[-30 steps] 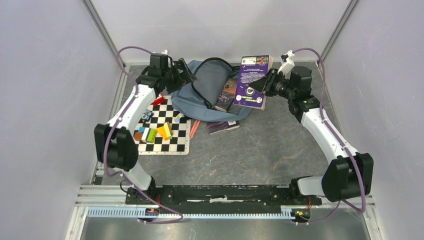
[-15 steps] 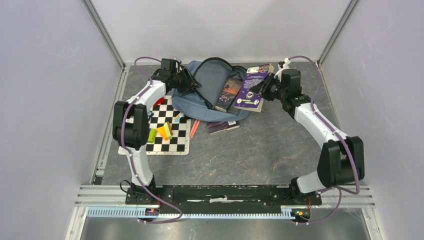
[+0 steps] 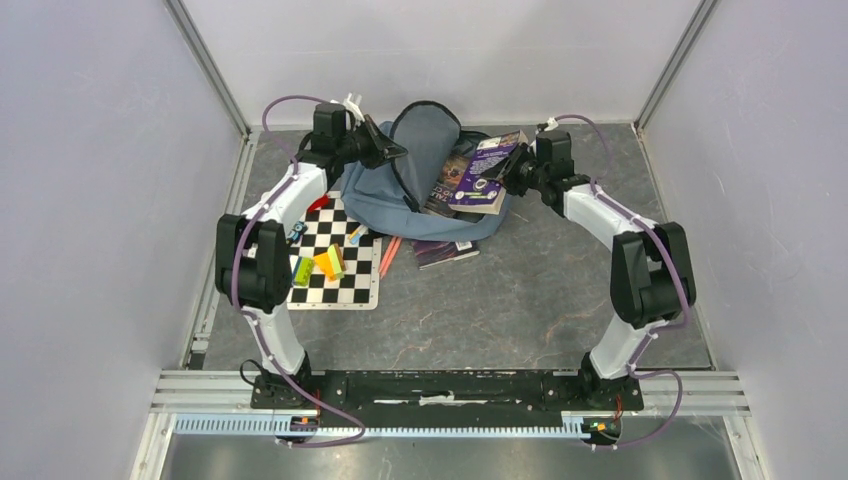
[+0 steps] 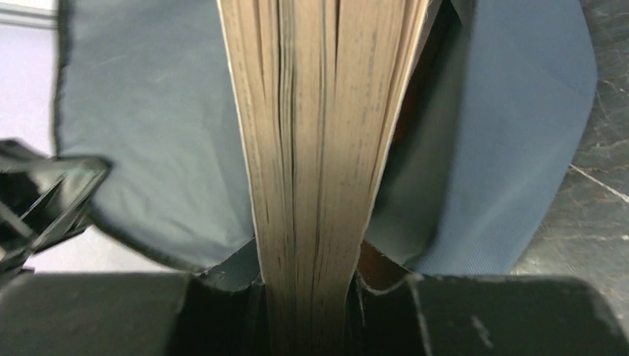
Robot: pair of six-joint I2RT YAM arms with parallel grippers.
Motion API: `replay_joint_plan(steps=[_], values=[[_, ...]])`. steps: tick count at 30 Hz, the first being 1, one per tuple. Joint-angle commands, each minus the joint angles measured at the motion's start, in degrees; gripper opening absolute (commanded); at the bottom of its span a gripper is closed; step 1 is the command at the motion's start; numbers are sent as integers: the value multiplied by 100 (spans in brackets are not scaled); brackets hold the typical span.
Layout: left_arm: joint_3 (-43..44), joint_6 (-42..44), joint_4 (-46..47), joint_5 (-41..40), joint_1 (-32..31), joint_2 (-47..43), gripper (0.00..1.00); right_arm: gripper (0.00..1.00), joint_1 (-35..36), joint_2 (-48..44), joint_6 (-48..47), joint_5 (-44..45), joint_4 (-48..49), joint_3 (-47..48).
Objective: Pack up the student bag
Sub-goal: Place the book in the student bag.
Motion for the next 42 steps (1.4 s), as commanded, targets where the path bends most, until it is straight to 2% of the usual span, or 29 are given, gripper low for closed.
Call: replay_joint_plan(steps=[1, 5, 12, 15, 19, 22, 25, 30, 32, 36, 42], values=[[-228, 78, 1121, 261, -16, -794, 2, 0, 78, 237, 349, 57, 509, 612], [-412, -37, 1567, 453, -34, -963, 2, 0, 213, 570, 336, 260, 396, 910], [-81, -110, 1615, 821, -84, -683, 2, 0, 571, 1325, 388, 294, 369, 1433], [-54, -88, 1624, 756, -95, -622, 2, 0, 706, 1842, 497, 84, 345, 2009], [-41, -144, 1641, 781, -95, -553, 2, 0, 938, 2650, 315, 240, -134, 3085], [-45, -145, 1642, 790, -104, -546, 2, 9, 1058, 3099, 227, 403, -341, 3625], [-25, -99, 1591, 745, -95, -526, 2, 21, 1091, 3343, 262, 356, -378, 3671], [25, -48, 1483, 669, -95, -513, 2, 51, 1083, 2964, -342, 591, -406, 3233], [27, -25, 1462, 676, -95, -519, 2, 57, 1075, 2798, -771, 645, -404, 3114], [-22, 153, 1327, 574, -87, -636, 2, 64, 1045, 2604, -1611, 766, -724, 3111], [-74, 346, 1088, 526, -78, -788, 2, 65, 1033, 2340, -2293, 1179, -1266, 2956]])
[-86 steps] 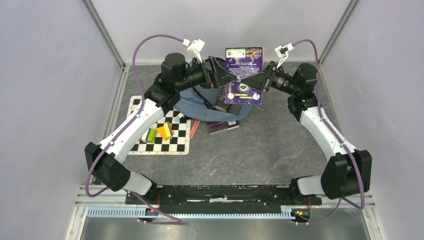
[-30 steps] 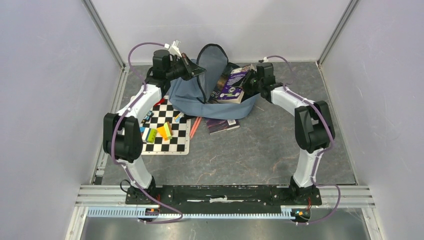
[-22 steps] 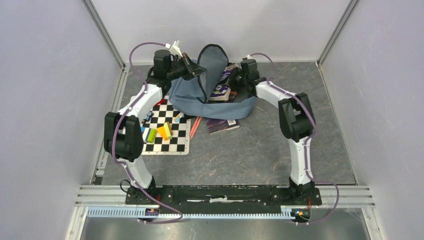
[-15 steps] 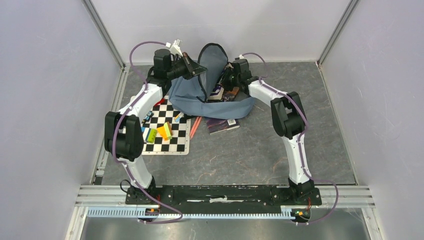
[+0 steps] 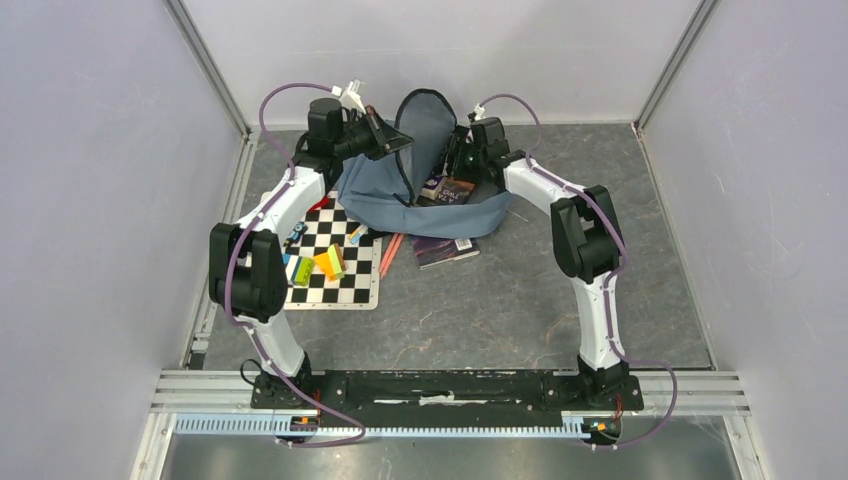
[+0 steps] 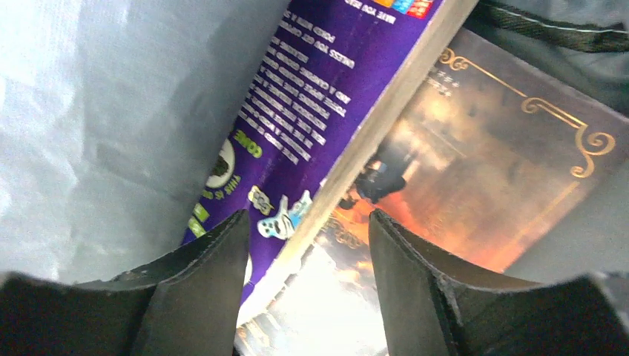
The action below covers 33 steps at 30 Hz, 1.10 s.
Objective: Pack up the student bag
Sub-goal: Place the book in the student bag.
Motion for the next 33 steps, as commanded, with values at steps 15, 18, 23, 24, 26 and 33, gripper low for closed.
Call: replay_joint_plan(steps=[15, 18, 23, 24, 26, 33], values=[[-65, 213, 140, -15, 12, -284, 2, 43, 20, 215, 93, -669, 1143, -321], [-87, 162, 200, -23, 16, -265, 2, 38, 72, 414, 100, -719, 1370, -62], [-146, 112, 210, -104, 16, -307, 2, 35, 82, 554, -62, -659, 1310, 390], [-150, 144, 164, -140, 16, -342, 2, 35, 82, 461, -162, -582, 1276, 342], [-126, 238, 15, -183, 16, -431, 8, 38, 90, 148, -503, -276, 1070, 166], [-258, 795, -684, -717, -8, -1069, 86, 63, 91, -1397, -2035, 458, 718, -1011]])
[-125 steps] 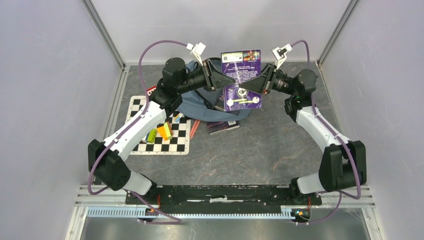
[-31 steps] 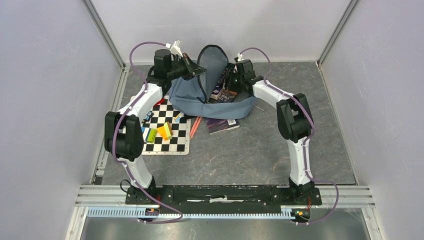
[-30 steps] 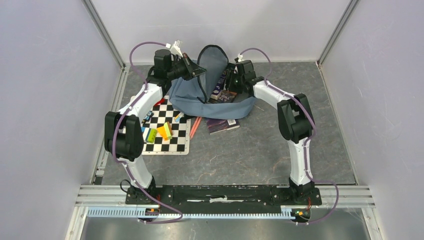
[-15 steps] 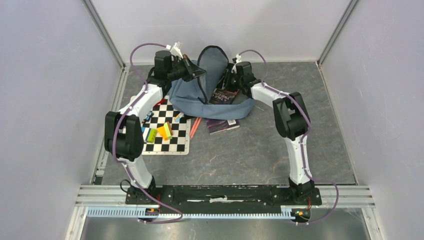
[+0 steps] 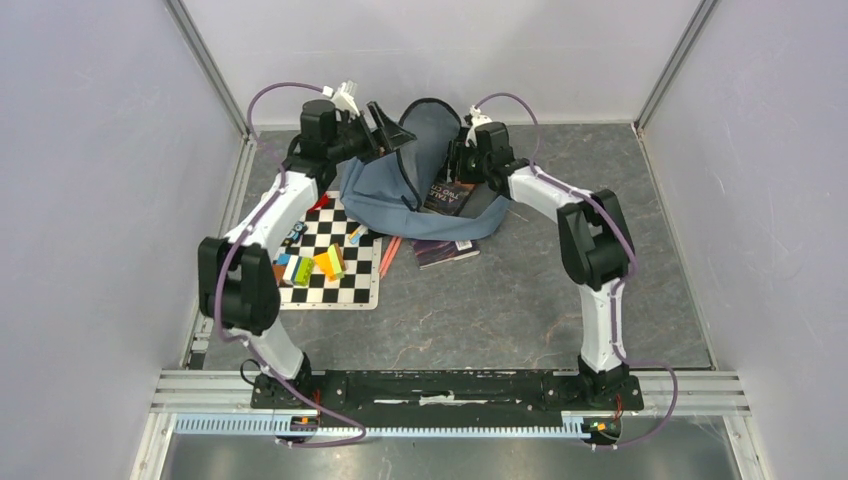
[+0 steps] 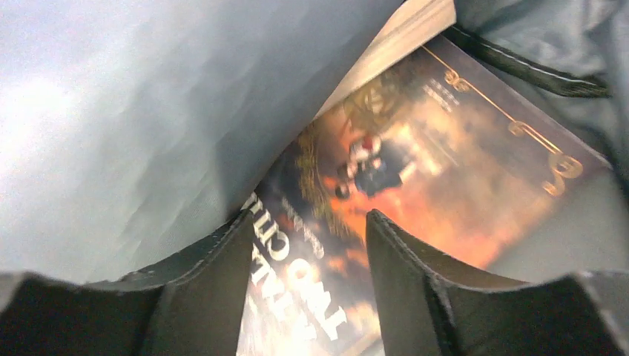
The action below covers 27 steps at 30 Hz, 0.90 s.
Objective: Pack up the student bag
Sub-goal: Place the book in the student bag, then pick up the book from the center of the board.
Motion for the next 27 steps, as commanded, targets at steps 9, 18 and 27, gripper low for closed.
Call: replay_joint_plan(steps=[9, 18, 27], values=[[-1740, 1081, -1022, -1041, -292, -2167, 100, 73, 7, -3558, -1511, 640, -88, -2765], [-3562, 468, -333, -1262, -739, -2746, 99, 74, -224, -5250, -732, 138, 860, -5342], [-4270, -412, 1391, -1751, -1275, -2039, 86, 52, -284, -4734, 243, -923, 2427, -6424]])
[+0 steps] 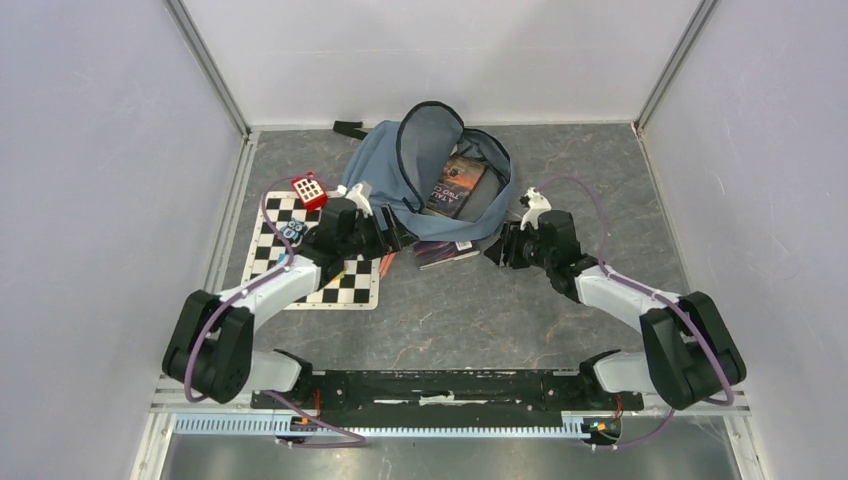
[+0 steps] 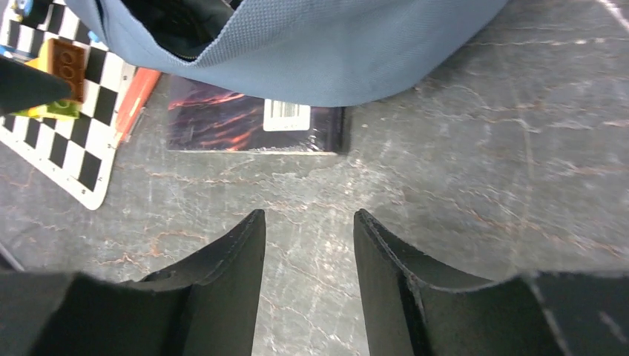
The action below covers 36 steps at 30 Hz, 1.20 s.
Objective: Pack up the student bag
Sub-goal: Pick up the book from the center of the board.
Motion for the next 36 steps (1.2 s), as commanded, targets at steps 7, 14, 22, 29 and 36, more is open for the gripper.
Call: replay_joint_plan(steps=[7, 14, 22, 29, 36], values=[[286, -604, 545, -949, -708, 1038, 69, 50, 37, 1082, 712, -623, 1968, 16], [416, -381, 338, -988, -712, 1295, 65, 50, 133, 1778, 661, -489, 2221, 400], [283, -510, 710, -924, -726, 1771, 56, 53, 322, 2082, 619, -56, 2384, 463], [349, -502, 1303, -834, -789, 2152, 51, 54, 616, 2211, 443, 312, 2525, 286], [556, -270, 1190, -1048, -930, 2207, 46, 50, 883, 2210, 354, 660, 2284, 294]])
